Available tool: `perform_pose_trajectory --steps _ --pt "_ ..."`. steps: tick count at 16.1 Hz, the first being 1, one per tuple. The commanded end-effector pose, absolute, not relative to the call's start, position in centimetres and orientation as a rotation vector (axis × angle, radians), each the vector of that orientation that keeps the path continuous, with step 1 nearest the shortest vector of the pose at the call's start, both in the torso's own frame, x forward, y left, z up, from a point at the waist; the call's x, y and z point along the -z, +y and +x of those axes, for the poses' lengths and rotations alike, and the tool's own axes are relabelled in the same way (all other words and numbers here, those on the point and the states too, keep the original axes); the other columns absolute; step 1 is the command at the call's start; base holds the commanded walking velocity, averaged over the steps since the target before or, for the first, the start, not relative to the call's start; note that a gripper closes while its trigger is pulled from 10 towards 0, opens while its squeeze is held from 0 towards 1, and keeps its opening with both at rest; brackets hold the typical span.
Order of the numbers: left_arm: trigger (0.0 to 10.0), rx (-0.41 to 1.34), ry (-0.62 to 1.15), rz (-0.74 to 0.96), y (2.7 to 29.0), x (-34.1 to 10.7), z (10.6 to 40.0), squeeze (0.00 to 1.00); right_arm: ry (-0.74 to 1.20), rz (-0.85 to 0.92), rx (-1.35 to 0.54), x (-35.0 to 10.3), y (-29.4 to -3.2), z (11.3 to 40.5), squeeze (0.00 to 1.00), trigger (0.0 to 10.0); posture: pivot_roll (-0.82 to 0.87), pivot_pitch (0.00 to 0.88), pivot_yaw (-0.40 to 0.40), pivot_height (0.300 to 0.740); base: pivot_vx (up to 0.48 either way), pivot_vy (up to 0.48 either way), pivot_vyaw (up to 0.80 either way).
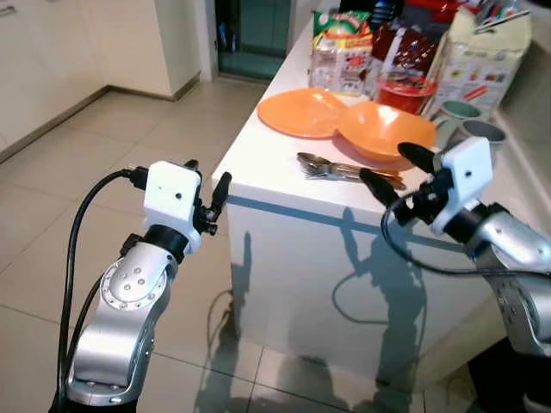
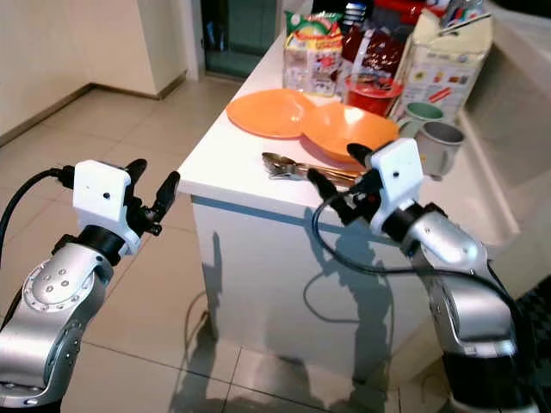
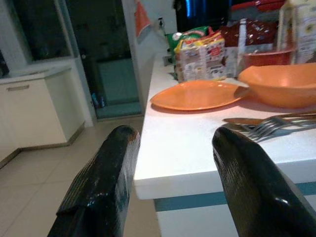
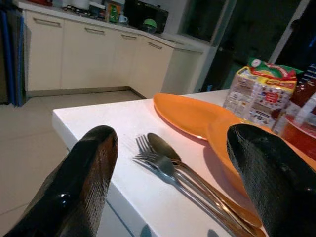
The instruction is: Setting the table
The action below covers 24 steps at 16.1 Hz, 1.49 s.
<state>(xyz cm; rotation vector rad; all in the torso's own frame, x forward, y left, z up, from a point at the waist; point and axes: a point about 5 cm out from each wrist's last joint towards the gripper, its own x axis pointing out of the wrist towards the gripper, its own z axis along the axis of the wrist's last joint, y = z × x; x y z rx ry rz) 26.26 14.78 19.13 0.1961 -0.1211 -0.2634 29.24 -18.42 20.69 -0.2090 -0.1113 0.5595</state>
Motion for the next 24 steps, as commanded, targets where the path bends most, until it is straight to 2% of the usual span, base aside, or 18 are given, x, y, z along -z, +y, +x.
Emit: perform_pose_trajectory --steps 1,3,6,11,12,13,18,24 --pt "10.0 0.318 -0.137 0.19 13.9 -19.6 26.1 0.0 -0.075 -0.206 -0.535 -20.1 -18.8 30.3 1.0 10.0 0.03 0.015 -0.034 0.74 0.0 0.0 0.0" --pt "10.0 0.346 -0.129 0.183 13.4 -19.4 26.0 0.0 -0.054 -0.186 -0.537 -19.4 -18.6 31.2 1.0 10.0 0.02 0.027 -0.038 0.74 0.0 0.0 0.0" --pt "10.0 0.477 -0.095 0.201 11.7 -18.5 24.7 0.0 0.026 -0.189 -0.676 -18.1 -18.5 33.9 1.0 10.0 0.01 0.061 -0.065 0.74 0.0 0.0 0.0" --pt "10.0 0.482 -0.105 0.223 12.6 -19.3 24.0 0.0 0.009 -0.258 -0.834 -20.2 -17.5 36.6 1.0 10.0 0.08 0.069 -0.127 0.74 0.0 0.0 0.0" --pt "10.0 0.475 -0.103 0.228 12.7 -19.5 23.7 0.0 0.033 -0.278 -0.882 -20.3 -17.1 37.2 0.13 10.0 0.1 0.07 -0.138 0.74 0.0 0.0 0.0" --pt "10.0 0.483 -0.1 0.226 12.6 -19.6 23.5 0.0 0.046 -0.294 -0.907 -20.3 -16.8 37.4 0.0 10.0 0.12 0.077 -0.144 0.74 0.0 0.0 0.0" --pt "10.0 0.486 -0.078 0.232 12.7 -19.8 22.3 0.0 0.086 -0.417 -0.918 -21.2 -16.1 39.1 0.0 10.0 0.15 0.099 -0.163 0.74 0.0 0.0 0.0" --pt "10.0 0.575 -0.063 0.231 12.2 -20.4 21.2 0.0 0.132 -0.299 -0.83 -20.6 -16.2 39.8 0.0 10.0 0.21 0.119 -0.141 0.74 0.0 0.0 0.0"
